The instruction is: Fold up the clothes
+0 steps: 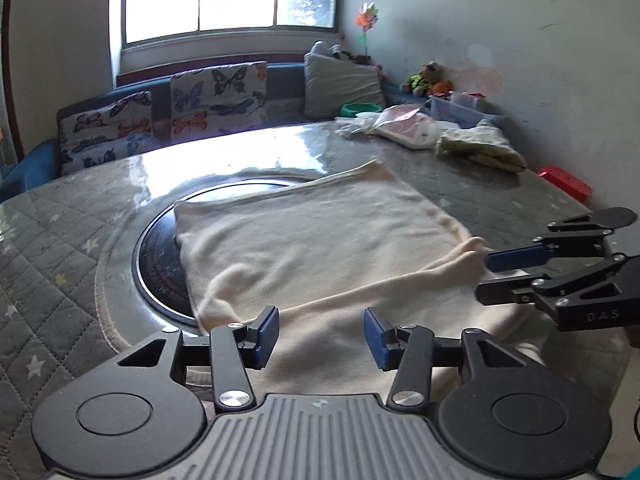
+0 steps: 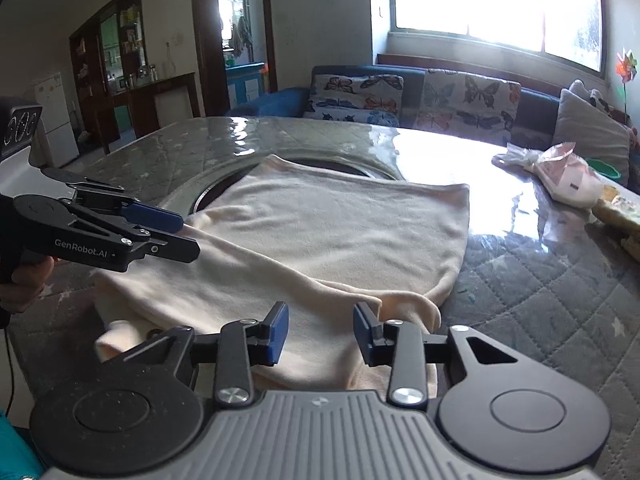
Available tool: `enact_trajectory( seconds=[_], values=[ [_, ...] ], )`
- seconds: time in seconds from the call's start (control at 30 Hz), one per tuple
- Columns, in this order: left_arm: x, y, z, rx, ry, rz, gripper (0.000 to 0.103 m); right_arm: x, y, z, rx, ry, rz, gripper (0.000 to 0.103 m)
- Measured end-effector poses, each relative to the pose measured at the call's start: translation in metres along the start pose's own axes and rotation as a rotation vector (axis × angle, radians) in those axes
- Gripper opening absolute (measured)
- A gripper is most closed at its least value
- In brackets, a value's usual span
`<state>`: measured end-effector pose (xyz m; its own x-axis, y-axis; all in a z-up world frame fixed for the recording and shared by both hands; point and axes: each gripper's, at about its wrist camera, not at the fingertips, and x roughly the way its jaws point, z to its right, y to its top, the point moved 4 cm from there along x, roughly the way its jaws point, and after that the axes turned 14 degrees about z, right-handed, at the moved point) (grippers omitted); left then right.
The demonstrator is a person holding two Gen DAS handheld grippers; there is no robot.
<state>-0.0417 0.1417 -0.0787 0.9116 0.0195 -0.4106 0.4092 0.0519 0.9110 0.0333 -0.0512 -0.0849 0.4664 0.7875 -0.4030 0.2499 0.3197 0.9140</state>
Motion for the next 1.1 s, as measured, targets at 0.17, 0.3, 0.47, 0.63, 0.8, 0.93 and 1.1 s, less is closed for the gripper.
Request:
enact_trajectory(
  seconds=[0.17,0.3,0.47,0.63,0.8,0.93,1.1],
  values=[
    [-0.004,-0.014,0.015,0.044,-0.041,-0.036,0.05,-0.007,-0.007,-0.01,-0.024,0.019,-0.012,0.037],
    [-0.003,-0.027,0.02,0.072,-0.039,-0.063,0.052,-0.006,-0.02,-0.013,-0.045,0.012,-0.039,0.037],
    [-0.018,-0.021,0.017,0.092,-0.04,-0.038,0.056,-0.016,-0.015,-0.017,-0.077,0.017,-0.022,0.044],
    [-0.046,-0.026,0.018,0.174,-0.073,-0.043,0.058,-0.033,-0.016,-0.019,-0.137,0.016,-0.023,0.045],
    [-0.063,-0.04,0.031,0.287,-0.111,-0.051,0.058,-0.049,-0.022,-0.018,-0.195,0.006,-0.044,0.051],
    [-0.06,-0.047,0.041,0.319,-0.133,-0.045,0.058,-0.057,-0.031,-0.02,-0.231,0.007,-0.07,0.056],
    [-0.05,-0.052,0.052,0.36,-0.146,-0.015,0.058,-0.062,-0.038,-0.026,-0.285,0.014,-0.075,0.062]
  ],
)
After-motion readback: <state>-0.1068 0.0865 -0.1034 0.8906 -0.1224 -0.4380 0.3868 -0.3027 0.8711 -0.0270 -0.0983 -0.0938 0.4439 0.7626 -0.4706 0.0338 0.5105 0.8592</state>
